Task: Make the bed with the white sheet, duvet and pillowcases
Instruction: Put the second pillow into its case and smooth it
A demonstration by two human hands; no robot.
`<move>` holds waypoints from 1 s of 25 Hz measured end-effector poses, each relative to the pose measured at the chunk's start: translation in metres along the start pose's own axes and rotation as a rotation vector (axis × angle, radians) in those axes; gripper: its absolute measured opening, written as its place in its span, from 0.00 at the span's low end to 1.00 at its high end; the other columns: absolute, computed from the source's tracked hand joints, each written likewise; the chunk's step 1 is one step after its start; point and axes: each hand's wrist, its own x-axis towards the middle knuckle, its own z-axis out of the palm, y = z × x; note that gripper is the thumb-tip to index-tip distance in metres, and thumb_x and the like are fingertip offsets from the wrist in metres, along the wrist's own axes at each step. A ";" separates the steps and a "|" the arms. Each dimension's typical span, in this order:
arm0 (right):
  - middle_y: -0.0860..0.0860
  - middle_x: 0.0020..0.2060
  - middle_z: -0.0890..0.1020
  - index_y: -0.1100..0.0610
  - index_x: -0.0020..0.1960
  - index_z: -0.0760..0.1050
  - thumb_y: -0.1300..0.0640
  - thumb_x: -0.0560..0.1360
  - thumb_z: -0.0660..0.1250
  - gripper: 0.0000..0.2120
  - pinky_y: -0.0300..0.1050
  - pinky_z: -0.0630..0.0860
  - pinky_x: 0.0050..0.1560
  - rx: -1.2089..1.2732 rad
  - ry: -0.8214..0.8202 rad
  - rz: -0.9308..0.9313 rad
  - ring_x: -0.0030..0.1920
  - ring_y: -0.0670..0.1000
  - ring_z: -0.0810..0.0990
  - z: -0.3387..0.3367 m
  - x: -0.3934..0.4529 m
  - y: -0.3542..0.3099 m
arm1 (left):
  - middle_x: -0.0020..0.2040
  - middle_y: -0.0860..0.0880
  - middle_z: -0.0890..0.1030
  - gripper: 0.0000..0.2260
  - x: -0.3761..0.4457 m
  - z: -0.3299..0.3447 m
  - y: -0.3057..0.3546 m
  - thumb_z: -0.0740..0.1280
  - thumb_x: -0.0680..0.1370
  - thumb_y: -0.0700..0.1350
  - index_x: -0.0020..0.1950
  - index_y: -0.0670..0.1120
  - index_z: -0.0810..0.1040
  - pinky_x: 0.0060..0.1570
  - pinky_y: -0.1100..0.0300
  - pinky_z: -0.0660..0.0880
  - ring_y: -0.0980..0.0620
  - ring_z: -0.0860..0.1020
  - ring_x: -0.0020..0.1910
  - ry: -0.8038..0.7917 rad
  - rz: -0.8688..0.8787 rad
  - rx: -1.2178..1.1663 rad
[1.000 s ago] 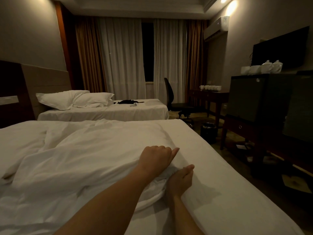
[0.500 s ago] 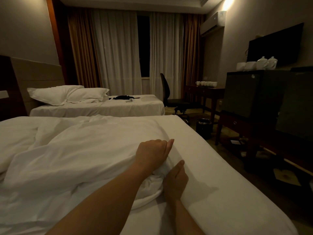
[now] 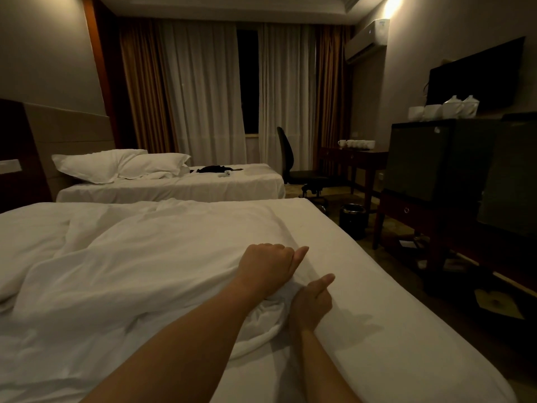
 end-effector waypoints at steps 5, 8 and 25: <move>0.54 0.24 0.73 0.58 0.28 0.66 0.43 0.85 0.47 0.31 0.42 0.69 0.31 -0.043 0.055 -0.014 0.26 0.53 0.71 -0.012 0.006 0.007 | 0.19 0.52 0.66 0.27 -0.013 0.009 0.003 0.52 0.83 0.59 0.25 0.50 0.60 0.26 0.66 0.53 0.51 0.61 0.16 -0.011 -0.004 -0.016; 0.51 0.25 0.72 0.57 0.30 0.66 0.41 0.83 0.47 0.30 0.40 0.69 0.29 -0.024 0.057 -0.084 0.25 0.48 0.70 -0.009 0.002 0.002 | 0.20 0.51 0.68 0.26 -0.011 0.009 0.000 0.52 0.83 0.59 0.26 0.51 0.60 0.24 0.65 0.56 0.51 0.62 0.17 -0.006 -0.013 -0.028; 0.61 0.35 0.83 0.66 0.38 0.79 0.45 0.84 0.46 0.34 0.46 0.71 0.41 -0.183 -0.049 -0.152 0.33 0.55 0.77 -0.003 -0.024 0.008 | 0.28 0.50 0.72 0.34 0.005 -0.010 0.009 0.34 0.80 0.63 0.31 0.48 0.71 0.32 0.59 0.69 0.49 0.72 0.27 -0.222 -0.222 -0.042</move>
